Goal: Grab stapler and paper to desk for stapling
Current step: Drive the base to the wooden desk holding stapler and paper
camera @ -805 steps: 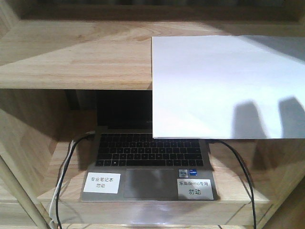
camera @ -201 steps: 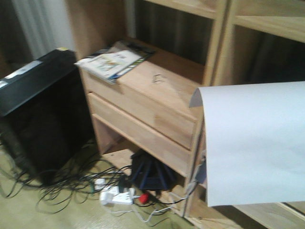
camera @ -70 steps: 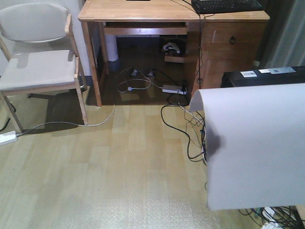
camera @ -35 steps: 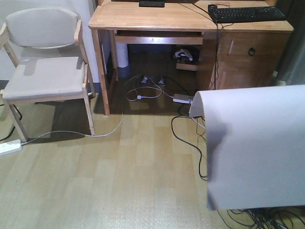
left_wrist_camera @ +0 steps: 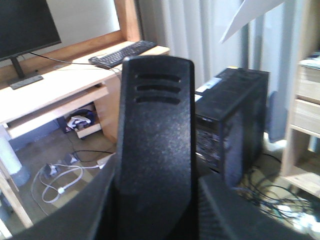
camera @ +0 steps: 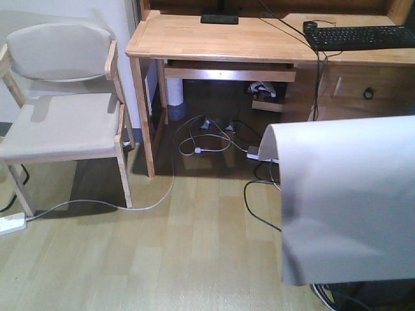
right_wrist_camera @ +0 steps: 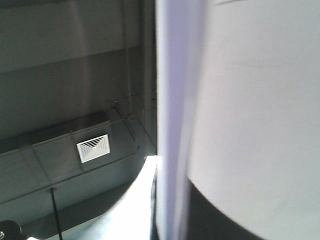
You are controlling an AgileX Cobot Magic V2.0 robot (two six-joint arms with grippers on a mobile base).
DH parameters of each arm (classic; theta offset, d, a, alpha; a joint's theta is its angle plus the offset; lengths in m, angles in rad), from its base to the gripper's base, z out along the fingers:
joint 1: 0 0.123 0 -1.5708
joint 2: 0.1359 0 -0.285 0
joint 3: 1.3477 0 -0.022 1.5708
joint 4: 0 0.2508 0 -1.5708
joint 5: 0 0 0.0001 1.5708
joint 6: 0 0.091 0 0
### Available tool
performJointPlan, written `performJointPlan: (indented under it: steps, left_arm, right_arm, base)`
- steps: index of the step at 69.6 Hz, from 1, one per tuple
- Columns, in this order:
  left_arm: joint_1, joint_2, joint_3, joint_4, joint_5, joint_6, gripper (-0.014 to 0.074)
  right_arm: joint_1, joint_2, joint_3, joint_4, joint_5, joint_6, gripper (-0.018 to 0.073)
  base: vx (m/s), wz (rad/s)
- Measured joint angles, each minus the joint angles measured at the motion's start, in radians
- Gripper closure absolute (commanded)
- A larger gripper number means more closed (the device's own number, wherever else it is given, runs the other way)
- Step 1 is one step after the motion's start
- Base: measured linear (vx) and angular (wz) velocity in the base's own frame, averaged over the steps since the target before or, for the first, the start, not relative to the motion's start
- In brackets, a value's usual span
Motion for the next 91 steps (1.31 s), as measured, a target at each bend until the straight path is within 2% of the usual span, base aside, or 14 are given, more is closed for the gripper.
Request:
performJointPlan:
  steps: [91]
  left_arm:
    - [0.0, 0.0, 0.0, -0.001, 0.0, 0.0, 0.0603]
  right_arm:
    - [0.0, 0.0, 0.0, 0.0, 0.0, 0.0, 0.0565]
  base:
    - [0.39, 0.02]
